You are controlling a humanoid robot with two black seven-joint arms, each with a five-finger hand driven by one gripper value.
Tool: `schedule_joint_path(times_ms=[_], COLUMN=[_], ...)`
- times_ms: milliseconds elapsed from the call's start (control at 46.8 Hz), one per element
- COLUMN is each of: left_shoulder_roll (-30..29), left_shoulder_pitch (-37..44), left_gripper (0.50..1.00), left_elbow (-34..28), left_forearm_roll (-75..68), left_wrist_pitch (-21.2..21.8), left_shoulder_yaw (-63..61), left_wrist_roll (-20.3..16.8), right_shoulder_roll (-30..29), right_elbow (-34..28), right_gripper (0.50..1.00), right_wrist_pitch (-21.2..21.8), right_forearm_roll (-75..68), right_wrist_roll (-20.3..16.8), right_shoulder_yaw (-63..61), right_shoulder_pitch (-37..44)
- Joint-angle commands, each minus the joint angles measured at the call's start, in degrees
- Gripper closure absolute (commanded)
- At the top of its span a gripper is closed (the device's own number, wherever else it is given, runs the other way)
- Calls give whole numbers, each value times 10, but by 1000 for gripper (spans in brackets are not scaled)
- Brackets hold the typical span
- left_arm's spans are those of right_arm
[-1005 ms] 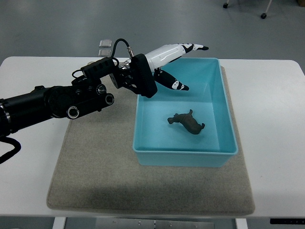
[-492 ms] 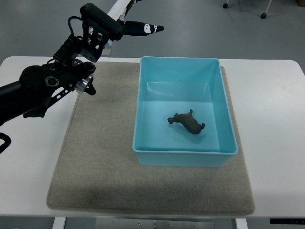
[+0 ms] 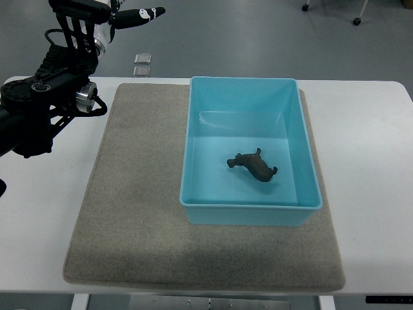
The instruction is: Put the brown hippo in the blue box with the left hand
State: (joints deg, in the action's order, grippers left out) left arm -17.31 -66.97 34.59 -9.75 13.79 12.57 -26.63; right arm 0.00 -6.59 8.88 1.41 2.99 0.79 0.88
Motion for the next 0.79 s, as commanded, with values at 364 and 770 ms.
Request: schedule_joint_path(times_ms=[364, 770], left_shoulder_roll=[2, 2], left_shoulder_pitch=[17, 34], left_gripper=[504, 504], left_elbow=[-182, -191], left_forearm_roll=[94, 178], left_wrist_pitch=[-271, -266], left_shoulder_yaw=[0, 0], left_wrist_roll=[2, 2], right_shoulder_roll=[0, 0], right_elbow=[0, 0], right_gripper=[564, 564], right_wrist_pitch=[0, 0], right_forearm_roll=[0, 0], right_wrist_roll=[0, 0], right_shoulder_yaw=[0, 0], right_shoulder_pitch=[0, 0])
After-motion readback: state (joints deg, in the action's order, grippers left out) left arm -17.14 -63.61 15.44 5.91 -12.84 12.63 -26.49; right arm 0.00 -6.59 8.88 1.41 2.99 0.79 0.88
